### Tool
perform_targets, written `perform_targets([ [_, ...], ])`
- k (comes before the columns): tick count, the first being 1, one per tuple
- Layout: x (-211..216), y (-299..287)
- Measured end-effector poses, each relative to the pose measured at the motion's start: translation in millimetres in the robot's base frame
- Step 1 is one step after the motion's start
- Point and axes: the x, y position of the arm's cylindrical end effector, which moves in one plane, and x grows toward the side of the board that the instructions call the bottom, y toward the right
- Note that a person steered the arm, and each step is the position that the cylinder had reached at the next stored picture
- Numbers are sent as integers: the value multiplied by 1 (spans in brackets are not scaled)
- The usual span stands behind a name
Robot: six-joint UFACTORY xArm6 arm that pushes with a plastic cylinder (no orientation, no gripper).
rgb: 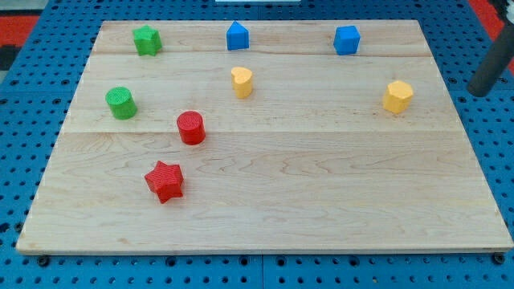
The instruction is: Move the hexagon parallel to the right of the red circle
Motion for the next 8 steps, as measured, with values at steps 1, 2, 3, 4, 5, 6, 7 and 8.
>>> perform_targets([
  [1, -15, -103],
  [2, 33, -116],
  [3, 109, -129],
  [4, 143, -222],
  [5, 138, -207],
  [6, 131, -153],
  [7, 39, -160],
  [8, 39, -158],
])
